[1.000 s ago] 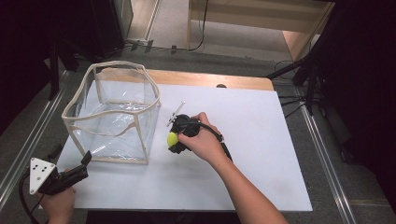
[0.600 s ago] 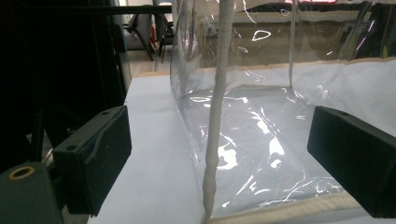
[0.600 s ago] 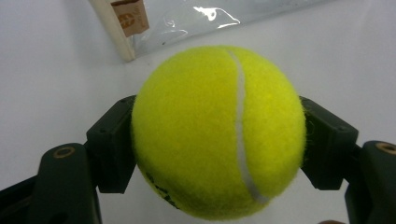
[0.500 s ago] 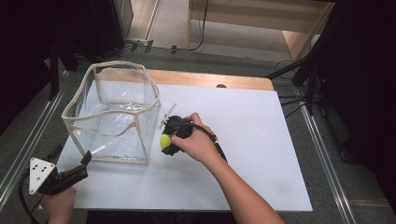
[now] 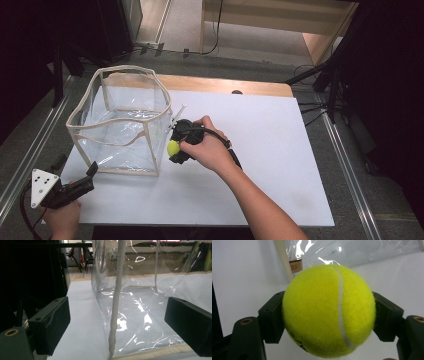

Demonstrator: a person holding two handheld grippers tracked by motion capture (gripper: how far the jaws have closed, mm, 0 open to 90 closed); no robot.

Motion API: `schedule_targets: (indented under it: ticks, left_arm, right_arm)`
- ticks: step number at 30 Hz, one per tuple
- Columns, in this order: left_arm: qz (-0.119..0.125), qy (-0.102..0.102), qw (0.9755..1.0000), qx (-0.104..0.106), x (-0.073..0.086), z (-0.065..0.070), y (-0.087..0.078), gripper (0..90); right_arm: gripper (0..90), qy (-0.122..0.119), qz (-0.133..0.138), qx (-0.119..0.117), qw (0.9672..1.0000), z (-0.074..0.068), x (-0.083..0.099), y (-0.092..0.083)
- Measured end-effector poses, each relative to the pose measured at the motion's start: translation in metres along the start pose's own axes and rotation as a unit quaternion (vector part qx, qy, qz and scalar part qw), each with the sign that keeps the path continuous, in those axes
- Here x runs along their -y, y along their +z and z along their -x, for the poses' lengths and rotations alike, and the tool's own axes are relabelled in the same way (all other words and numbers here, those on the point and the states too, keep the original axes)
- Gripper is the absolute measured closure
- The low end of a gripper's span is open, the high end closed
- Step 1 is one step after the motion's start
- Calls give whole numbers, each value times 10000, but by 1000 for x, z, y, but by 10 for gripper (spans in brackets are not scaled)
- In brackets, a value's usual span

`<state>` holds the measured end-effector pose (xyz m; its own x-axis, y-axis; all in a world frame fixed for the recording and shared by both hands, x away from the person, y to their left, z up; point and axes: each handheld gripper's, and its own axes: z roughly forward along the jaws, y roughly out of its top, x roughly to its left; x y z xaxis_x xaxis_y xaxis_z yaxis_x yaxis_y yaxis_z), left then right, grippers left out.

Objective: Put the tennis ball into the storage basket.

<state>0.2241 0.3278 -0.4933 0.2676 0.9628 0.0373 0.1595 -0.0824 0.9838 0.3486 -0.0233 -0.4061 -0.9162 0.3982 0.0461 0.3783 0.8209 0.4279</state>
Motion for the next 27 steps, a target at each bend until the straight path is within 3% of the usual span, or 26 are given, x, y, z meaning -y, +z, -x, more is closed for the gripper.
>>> schedule_targets:
  ticks: [2,27]
  left_arm:
    - [-5,1,10000,-2,0,0,0,68]
    - [3,-2,10000,3,0,0,0,68]
  right_arm:
    - [235,-119,-9,13,9999,2,-2,-4]
    - [235,-264,-71,23,9996,8,-26,-44]
